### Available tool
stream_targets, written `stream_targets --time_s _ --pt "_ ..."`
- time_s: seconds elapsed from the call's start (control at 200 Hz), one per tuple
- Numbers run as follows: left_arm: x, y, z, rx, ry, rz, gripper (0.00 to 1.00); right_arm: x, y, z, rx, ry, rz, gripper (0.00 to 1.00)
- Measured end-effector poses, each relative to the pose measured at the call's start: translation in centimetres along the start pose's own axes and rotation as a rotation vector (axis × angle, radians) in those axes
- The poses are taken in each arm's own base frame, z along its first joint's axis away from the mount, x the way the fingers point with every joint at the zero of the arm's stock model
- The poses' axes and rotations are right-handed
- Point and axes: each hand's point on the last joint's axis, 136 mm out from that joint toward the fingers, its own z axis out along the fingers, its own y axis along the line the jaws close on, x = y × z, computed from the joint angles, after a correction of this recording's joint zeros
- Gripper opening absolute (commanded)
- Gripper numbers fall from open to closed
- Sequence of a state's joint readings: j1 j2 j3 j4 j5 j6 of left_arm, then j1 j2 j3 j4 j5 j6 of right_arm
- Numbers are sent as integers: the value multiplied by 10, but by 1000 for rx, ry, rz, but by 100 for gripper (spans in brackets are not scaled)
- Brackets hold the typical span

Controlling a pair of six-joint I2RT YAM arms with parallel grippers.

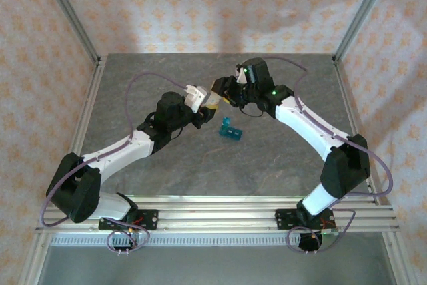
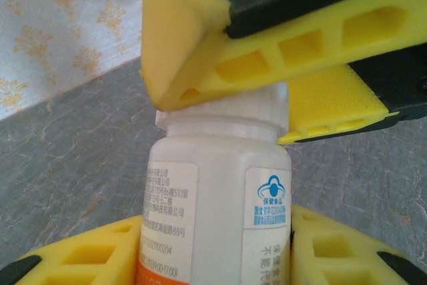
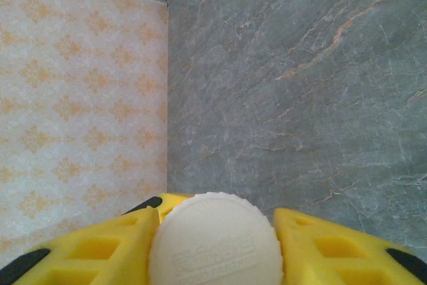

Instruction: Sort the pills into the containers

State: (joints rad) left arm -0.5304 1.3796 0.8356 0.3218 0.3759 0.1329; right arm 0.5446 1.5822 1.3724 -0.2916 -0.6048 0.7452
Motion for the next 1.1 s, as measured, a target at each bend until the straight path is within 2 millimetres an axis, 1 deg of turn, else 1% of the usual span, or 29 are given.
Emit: stream_targets --time_s 0.15,0.315,0.445,0.586,0.656,0.756,0.806,0.936,1.031,1.101 --pt "0 0 0 -1 1 -1 0 0 -1 0 2 0 -33 34" --pt "0 -3 0 16 -2 -10 0 -2 -3 -5 -4 -6 -103 33" --pt "-7 -11 -1 78 -30 -53 0 -2 -1 -16 -71 -11 -177 33" --pt "-22 -20 -6 176 -90 -128 0 -3 9 -34 -174 -40 -299 33" --pt "-22 -22 -8 208 -97 -166 0 -14 14 -44 -194 -84 -351 33" --pt "-24 -19 -10 223 -108 -198 0 -30 12 -54 -194 -139 -378 33" --pt "-26 -19 -10 226 -115 -207 0 -34 11 -55 -194 -149 -381 33" --pt "-29 -21 -11 240 -125 -210 0 -33 11 -54 -198 -151 -385 33" --pt "-29 -20 -11 239 -124 -209 0 -35 4 -52 -173 -163 -375 33" --pt "-27 -21 -13 236 -123 -210 0 -39 -5 -51 -131 -180 -360 33"
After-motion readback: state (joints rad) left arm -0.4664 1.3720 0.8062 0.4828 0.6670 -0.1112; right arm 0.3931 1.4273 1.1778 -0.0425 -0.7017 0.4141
